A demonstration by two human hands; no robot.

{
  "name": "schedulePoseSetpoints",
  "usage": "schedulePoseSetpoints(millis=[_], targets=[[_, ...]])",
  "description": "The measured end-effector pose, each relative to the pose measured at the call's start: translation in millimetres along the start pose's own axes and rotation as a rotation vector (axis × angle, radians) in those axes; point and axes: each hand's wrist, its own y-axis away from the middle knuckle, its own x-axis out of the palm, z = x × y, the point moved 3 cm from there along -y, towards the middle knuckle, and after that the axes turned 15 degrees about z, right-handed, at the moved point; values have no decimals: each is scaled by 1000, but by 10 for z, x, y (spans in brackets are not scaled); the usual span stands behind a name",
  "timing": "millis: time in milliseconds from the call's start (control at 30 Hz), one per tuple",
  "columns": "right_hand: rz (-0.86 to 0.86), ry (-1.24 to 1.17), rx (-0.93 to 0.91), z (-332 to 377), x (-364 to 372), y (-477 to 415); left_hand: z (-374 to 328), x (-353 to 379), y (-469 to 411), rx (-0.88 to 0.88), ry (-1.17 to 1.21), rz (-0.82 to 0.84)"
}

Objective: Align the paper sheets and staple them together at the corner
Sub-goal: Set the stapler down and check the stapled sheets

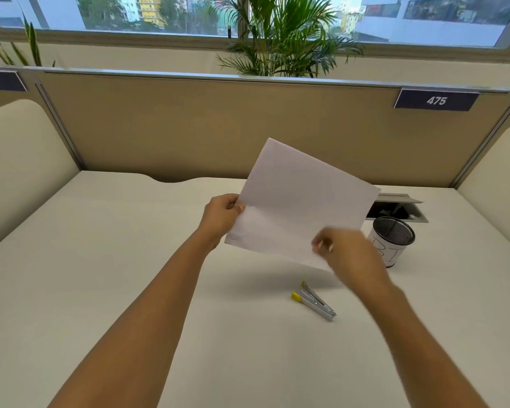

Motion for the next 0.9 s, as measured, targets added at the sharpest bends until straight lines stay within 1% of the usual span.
schedulePoseSetpoints(millis=[67,100,167,233,267,400,467,567,700,900], targets=[[-230,-99,-155,128,-366,-54,-37,-17,9,11,-35,11],[-310,-87,-211,173,-482,-90,-55,-24,12,14,-55,16],[-377,29,-226,210,-612,-199,-86,-43,22,23,-104,30],[-350,97,-211,158,-607,-322,-117,-73,39,35,-151,51],[-306,73,-208,115,-574,-383,-131,-96,50,41,-171,65],[-63,-162,-141,-73,-449,-490,-160,-204,77,75,-176,113],[-14,-287,-161,-111,-398,-461,-170,-275,85,92,-156,111],[-31,-505,-168,-157,-339,-403,-202,-388,107,128,-76,72],[-43,-715,-155,-213,-313,-352,-170,-544,147,160,78,15],[-60,-858,-154,-125,-226,-312,22,-588,146,145,278,-100]])
